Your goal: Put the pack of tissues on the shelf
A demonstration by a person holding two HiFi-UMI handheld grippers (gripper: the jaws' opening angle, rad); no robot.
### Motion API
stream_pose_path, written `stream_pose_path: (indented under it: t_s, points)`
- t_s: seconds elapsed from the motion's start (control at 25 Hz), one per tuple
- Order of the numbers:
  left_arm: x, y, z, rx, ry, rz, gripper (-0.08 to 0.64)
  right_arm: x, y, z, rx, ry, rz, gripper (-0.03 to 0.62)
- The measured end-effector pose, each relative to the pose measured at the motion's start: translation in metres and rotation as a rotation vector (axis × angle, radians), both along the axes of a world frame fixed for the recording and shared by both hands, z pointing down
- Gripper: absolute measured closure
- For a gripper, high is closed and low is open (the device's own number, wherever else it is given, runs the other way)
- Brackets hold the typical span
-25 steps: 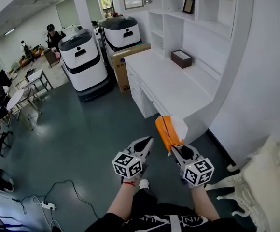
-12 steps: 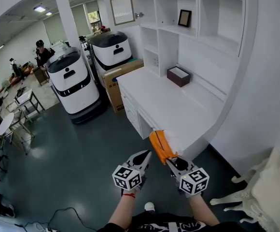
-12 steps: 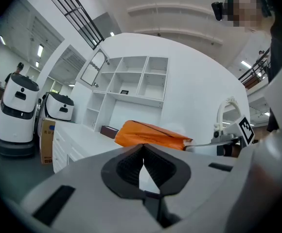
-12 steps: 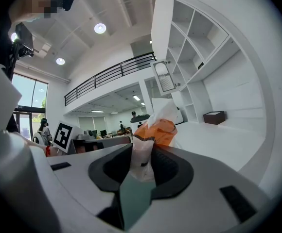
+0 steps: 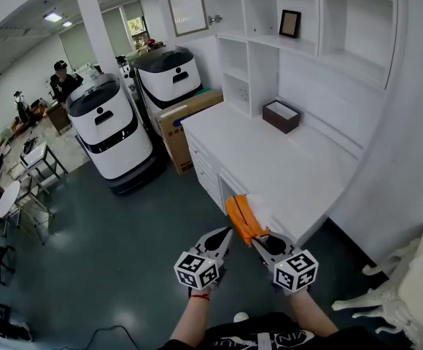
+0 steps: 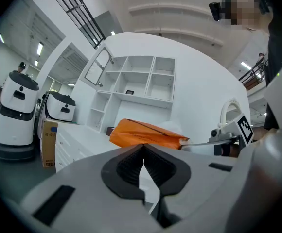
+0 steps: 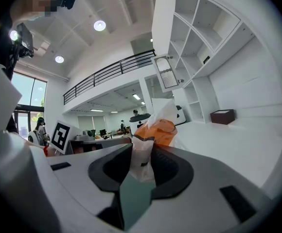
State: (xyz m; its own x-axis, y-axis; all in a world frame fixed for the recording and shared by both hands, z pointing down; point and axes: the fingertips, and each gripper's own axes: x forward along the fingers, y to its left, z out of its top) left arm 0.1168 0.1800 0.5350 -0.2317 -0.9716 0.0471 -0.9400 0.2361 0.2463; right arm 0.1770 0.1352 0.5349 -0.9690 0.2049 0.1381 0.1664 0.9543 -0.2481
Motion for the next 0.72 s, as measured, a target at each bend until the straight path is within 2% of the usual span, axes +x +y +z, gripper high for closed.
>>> stream_pose_path:
  t_s: [0.32, 0.72]
  points:
    - [-0.028, 0.002, 0.009, 0.018, 0.031, -0.016, 0.552, -0.028, 0.001, 0.003, 0.022, 0.014, -0.012, 0.482]
    - [-0.071, -0.051, 0.011, 0.000, 0.009, 0.054, 0.552, -0.075, -0.041, 0.001, 0.014, -0.021, 0.036, 0.482]
